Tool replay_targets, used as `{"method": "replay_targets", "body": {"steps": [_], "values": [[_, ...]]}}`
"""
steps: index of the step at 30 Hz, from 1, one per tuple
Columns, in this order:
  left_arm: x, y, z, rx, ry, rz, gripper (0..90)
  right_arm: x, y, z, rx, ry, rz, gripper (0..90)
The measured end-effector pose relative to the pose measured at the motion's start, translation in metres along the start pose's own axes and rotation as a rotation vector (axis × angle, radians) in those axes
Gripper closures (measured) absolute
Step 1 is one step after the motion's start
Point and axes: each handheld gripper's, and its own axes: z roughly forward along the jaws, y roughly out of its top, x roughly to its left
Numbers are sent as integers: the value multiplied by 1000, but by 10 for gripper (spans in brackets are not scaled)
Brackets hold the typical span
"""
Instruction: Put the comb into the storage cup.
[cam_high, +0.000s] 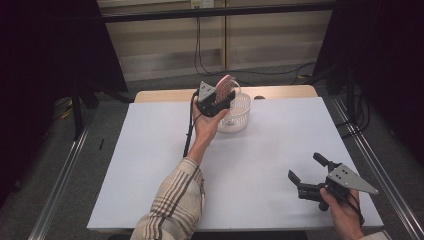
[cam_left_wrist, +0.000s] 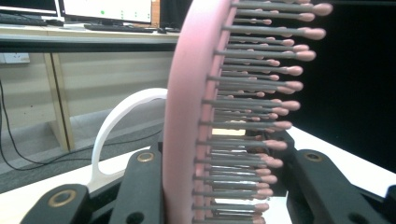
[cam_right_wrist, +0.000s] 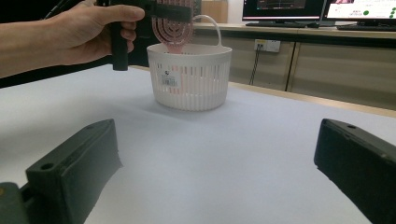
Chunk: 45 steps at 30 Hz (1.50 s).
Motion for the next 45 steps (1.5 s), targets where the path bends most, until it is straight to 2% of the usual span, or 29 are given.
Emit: {"method": "replay_targets", "body": {"steps": [3,7,13,16,18,24,26,27,29,32,35,38,42,45], "values": [[4,0,-2,10,6,-11,602,0,0,0,1,0,-1,0],[9,2,-5,15,25,-4,588,0,-1,1,6,1,1,0],[17,3,-7,29,37,8,567,0,-1,2,5,3,1,0],[20,4,-9,37,51,28,548,0,-1,1,5,4,0,0],[23,4,-10,36,57,9,539,0,-1,2,8,3,2,0],[30,6,-15,42,59,-5,502,0,-1,2,10,6,2,0],[34,7,-17,43,82,-1,508,0,-1,2,11,5,2,0],[35,6,-17,33,81,-17,501,1,-2,2,11,6,3,0],[39,6,-17,32,84,-23,501,1,-2,2,10,9,-1,0],[45,6,-18,39,92,-15,495,1,-2,3,17,8,2,0],[50,6,-18,46,105,-25,489,1,-2,3,20,10,1,0],[52,5,-16,68,97,-20,484,1,-2,3,19,10,4,0],[51,7,-14,74,100,9,477,1,-3,3,22,13,1,0],[52,7,-15,77,108,8,465,1,-3,3,19,13,3,0]]}}
